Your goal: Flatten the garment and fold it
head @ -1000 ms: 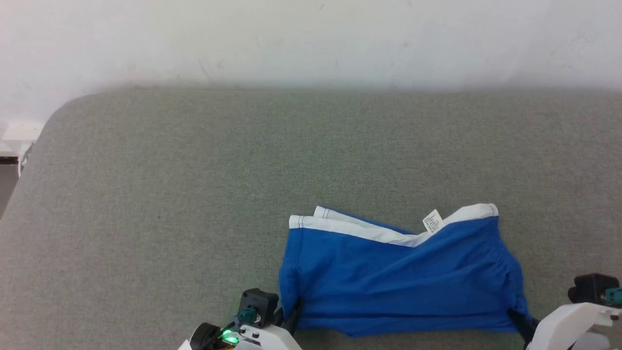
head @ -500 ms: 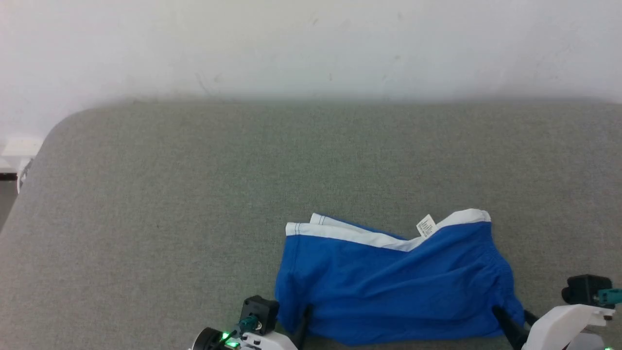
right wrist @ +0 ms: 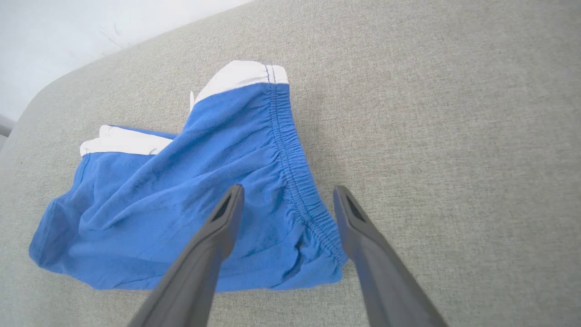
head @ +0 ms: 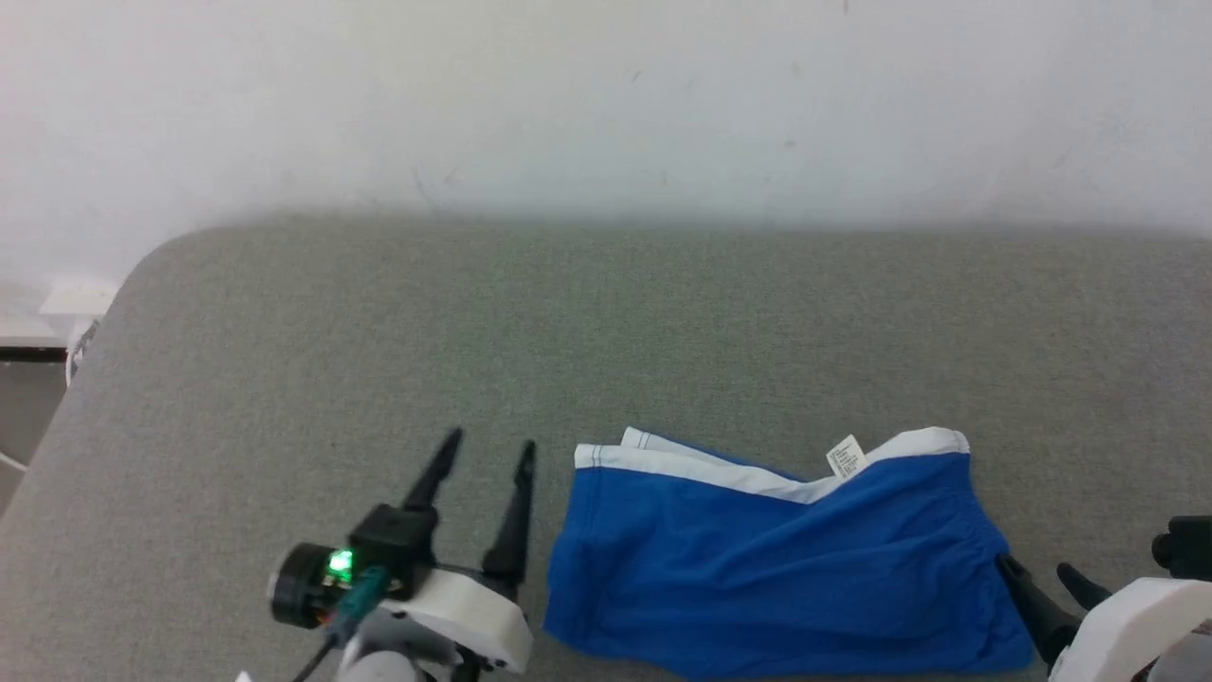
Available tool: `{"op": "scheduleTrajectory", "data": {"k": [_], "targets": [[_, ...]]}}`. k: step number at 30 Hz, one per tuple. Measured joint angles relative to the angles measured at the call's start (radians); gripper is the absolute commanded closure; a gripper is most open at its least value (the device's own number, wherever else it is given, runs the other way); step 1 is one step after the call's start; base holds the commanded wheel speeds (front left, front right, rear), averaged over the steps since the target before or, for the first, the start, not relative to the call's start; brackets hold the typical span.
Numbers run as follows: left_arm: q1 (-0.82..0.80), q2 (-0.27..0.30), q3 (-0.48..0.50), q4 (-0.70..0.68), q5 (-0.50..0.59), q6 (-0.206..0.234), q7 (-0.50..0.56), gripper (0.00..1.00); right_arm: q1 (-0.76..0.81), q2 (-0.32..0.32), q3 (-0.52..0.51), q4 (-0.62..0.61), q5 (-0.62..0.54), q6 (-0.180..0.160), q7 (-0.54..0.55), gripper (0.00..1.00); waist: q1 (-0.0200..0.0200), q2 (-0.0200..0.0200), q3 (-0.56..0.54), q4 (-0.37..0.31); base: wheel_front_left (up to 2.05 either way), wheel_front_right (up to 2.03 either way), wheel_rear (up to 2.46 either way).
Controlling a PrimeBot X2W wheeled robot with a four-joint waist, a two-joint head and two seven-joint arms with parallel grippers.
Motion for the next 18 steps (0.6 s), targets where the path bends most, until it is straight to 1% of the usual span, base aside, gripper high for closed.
{"op": "scheduleTrajectory", "data": {"k": [2, 4, 6, 8, 9, 10, 11, 15, 18], "targets": [[0.039, -0.008, 0.079, -0.062, 0.058, 0.006, 0.0, 0.0, -0.008, 0.007, -0.008, 0.019, 0.002, 0.0, -0.011, 0.0, 0.0, 0.0, 0.005, 0.007, 0.0, 0.0, 0.0], [0.083, -0.015, 0.134, -0.099, 0.126, 0.005, 0.0, 0.0, -0.017, 0.007, -0.003, 0.05, -0.009, 0.0, -0.018, 0.0, 0.0, 0.0, 0.012, 0.012, 0.0, 0.0, 0.0], [0.116, -0.035, 0.184, -0.137, 0.179, 0.0, 0.0, 0.0, -0.034, 0.009, 0.0, 0.082, -0.009, 0.0, -0.019, 0.0, 0.0, 0.0, 0.021, 0.015, 0.0, 0.0, 0.0], [0.135, -0.054, 0.221, -0.174, 0.235, -0.013, 0.0, 0.0, -0.052, 0.011, 0.0, 0.114, -0.01, 0.0, -0.026, 0.0, 0.0, 0.0, 0.03, 0.02, 0.0, 0.0, 0.0], [0.135, -0.054, 0.221, -0.174, 0.235, -0.013, 0.0, 0.0, -0.052, 0.011, 0.0, 0.114, -0.01, 0.0, -0.026, 0.0, 0.0, 0.0, 0.03, 0.02, 0.0, 0.0, 0.0], [0.149, -0.068, 0.248, -0.206, 0.282, -0.027, 0.0, 0.0, -0.071, 0.01, 0.002, 0.149, -0.016, 0.0, -0.027, 0.0, 0.0, 0.0, 0.039, 0.026, 0.0, 0.0, 0.0], [0.156, -0.076, 0.26, -0.217, 0.297, -0.037, 0.0, 0.0, -0.079, 0.01, 0.004, 0.164, -0.019, 0.0, -0.028, 0.0, 0.0, 0.0, 0.044, 0.029, 0.0, 0.0, 0.0], [0.172, -0.097, 0.293, -0.223, 0.339, -0.077, 0.0, 0.0, -0.107, 0.012, 0.021, 0.233, -0.031, 0.0, -0.029, 0.0, 0.0, 0.0, 0.064, 0.043, 0.0, 0.0, 0.0], [0.175, -0.119, 0.317, -0.218, 0.349, -0.103, 0.0, 0.0, -0.111, 0.015, 0.04, 0.284, -0.051, 0.0, -0.041, 0.0, 0.0, 0.0, 0.075, 0.056, 0.0, 0.0, 0.0]]}}
